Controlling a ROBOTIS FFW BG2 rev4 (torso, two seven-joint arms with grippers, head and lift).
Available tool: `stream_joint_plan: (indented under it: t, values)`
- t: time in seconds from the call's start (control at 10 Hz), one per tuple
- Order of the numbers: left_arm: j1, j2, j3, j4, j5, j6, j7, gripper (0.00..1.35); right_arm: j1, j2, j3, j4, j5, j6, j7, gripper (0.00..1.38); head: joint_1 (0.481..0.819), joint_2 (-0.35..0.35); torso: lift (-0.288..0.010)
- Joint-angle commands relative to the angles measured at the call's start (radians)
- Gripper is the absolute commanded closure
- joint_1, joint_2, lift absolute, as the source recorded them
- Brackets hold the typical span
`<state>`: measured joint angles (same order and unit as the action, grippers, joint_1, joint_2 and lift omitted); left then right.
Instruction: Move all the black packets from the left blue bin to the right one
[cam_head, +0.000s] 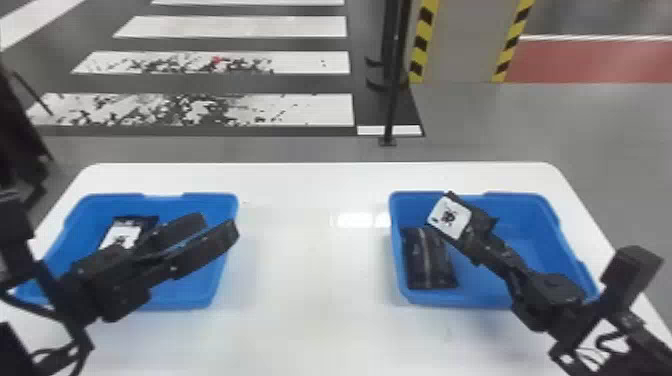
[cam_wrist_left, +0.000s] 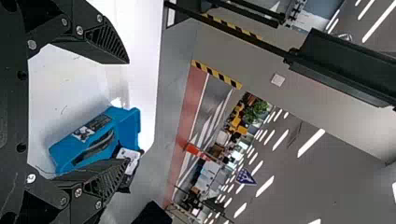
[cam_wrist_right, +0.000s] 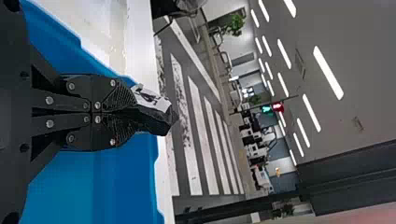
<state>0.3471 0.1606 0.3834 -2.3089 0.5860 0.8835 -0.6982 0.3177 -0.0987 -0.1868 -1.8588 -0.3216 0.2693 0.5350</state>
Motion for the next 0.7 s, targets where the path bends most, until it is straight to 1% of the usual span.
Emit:
stream_joint_plan:
  t: [0.0,0.1,0.2,0.3,0.4,0.5,0.6]
  values:
    - [0.016,-0.004,0.021,-0.002,-0.008,-0.005,0.000,0.32,-0.053,-0.012,-0.035,0.086,0.050,0.006,-0.006,1.26,0.695,-0.028,-0.154]
    - [0.023,-0.007,0.037,-0.004,-0.014,-0.007,0.000,0.32,-0.058,-0.012,-0.049,0.117,0.066,-0.019,-0.013,0.96,0.695,-0.046,-0.154]
    - [0.031,-0.012,0.059,-0.004,-0.036,-0.005,0.000,0.32,-0.040,-0.009,-0.057,0.125,0.066,-0.063,-0.020,0.49,0.695,-0.062,-0.154]
    - [0.033,-0.015,0.087,-0.004,-0.068,-0.002,0.002,0.32,0.011,-0.003,-0.057,0.071,0.070,-0.098,-0.043,0.15,0.695,-0.064,-0.154]
    - [0.038,-0.015,0.115,-0.007,-0.105,0.005,0.003,0.32,0.087,0.013,-0.057,-0.025,0.100,-0.149,-0.083,0.08,0.695,-0.057,-0.154]
    - [0.033,-0.020,0.149,-0.017,-0.151,0.017,0.008,0.32,0.166,0.033,-0.057,-0.108,0.122,-0.193,-0.107,0.13,0.695,-0.039,-0.154]
    - [0.021,-0.023,0.189,-0.024,-0.213,0.052,0.013,0.32,0.239,0.057,-0.055,-0.177,0.134,-0.223,-0.119,0.14,0.695,-0.014,-0.154]
